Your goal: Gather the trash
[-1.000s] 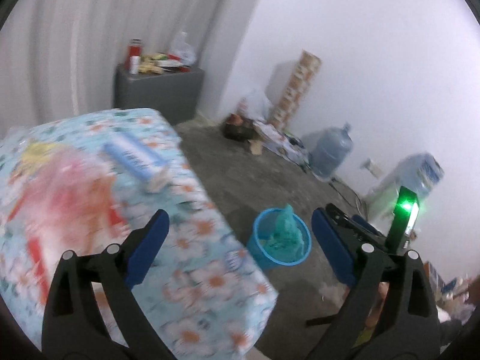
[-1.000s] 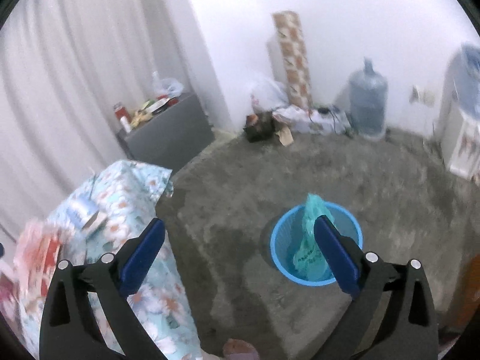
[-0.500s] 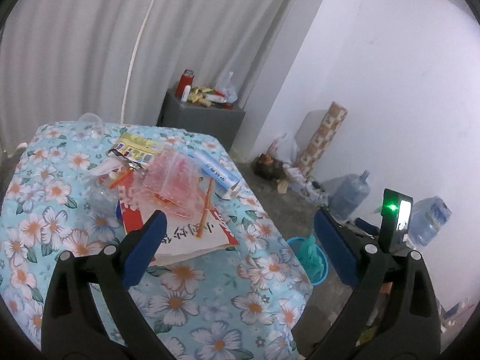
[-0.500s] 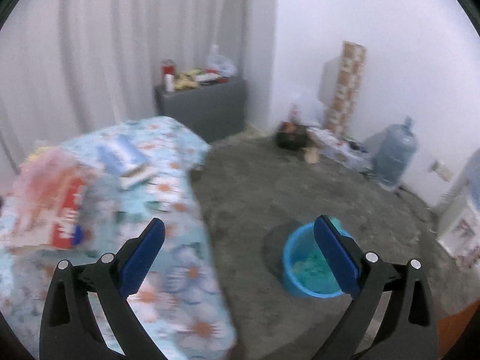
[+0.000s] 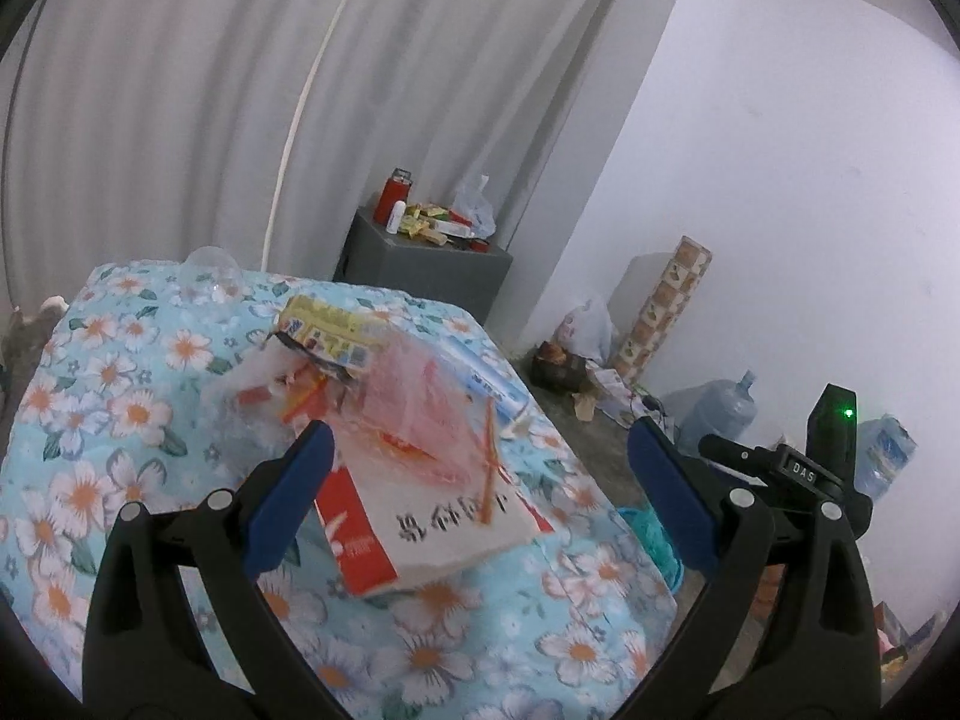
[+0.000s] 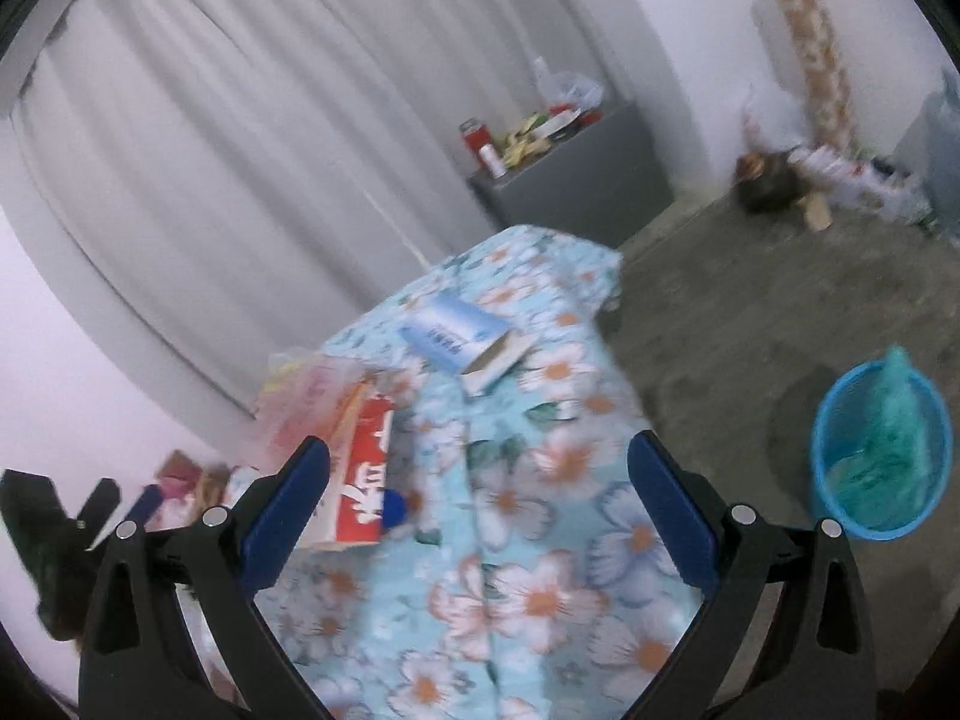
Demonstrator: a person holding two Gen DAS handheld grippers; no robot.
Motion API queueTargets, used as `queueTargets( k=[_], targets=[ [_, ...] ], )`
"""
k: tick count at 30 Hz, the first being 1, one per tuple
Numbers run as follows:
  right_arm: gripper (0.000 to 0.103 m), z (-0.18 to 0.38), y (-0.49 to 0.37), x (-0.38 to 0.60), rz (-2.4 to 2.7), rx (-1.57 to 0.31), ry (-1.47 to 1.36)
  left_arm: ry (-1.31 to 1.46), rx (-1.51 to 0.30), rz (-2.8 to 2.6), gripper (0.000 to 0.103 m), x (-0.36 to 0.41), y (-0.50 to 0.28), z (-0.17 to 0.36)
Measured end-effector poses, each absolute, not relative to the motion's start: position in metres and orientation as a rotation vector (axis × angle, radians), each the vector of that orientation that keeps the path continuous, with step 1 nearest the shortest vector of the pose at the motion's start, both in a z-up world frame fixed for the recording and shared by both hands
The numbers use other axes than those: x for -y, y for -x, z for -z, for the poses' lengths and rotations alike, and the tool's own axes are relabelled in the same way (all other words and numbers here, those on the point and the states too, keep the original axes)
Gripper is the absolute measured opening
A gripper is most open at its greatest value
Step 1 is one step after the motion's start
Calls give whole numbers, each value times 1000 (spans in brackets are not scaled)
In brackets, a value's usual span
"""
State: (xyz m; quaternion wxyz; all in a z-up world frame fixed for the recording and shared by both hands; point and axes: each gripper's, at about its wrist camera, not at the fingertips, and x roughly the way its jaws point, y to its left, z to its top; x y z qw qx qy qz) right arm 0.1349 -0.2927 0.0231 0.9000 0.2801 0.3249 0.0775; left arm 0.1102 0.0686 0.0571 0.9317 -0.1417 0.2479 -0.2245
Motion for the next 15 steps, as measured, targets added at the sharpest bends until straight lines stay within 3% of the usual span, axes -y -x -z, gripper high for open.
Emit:
queueTargets(
  k=[9,15],
  targets=[
    [97,7,-187,285,-233,-743,-660,248,-612,384,65,-56,-164,-33],
    [97,19,-203,279,-249,-767,-681,236,-705,303,62,-57,-193,-13]
  ],
)
